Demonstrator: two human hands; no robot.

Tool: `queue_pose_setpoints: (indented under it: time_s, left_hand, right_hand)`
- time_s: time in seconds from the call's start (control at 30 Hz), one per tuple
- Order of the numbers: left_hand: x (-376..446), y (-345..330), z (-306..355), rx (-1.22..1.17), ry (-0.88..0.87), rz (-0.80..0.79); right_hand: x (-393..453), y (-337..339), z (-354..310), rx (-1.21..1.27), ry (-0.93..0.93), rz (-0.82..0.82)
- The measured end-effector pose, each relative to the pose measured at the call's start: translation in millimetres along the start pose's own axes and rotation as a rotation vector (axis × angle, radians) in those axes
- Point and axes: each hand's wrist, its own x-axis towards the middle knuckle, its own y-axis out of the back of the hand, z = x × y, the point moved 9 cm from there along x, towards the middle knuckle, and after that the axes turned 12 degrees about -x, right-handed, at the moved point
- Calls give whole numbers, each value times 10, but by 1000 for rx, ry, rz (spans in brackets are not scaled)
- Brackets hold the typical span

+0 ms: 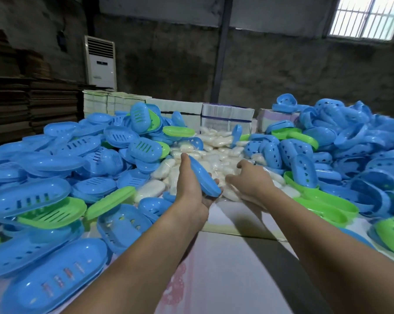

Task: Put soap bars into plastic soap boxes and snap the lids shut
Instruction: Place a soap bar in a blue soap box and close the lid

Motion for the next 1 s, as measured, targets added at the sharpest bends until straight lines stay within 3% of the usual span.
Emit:
queue_pose_setpoints:
  time_s: [0.13, 0.3, 0.5, 1.0]
  left_hand:
    - [-34, -120, -30, 33, -4, -114]
    - [-65, -250, -186, 58, 50, -251]
    - [-149, -331, -279, 5, 127, -385]
    - [-214, -395, -387, -71, 181, -478]
  right_hand:
    - [-267, 219, 157, 603, 29, -5]
    - [-617, 457, 134, 908, 159, 69]
    - [-791, 466, -140, 898, 365, 74]
    - [-807, 456, -148, 935, 391, 65]
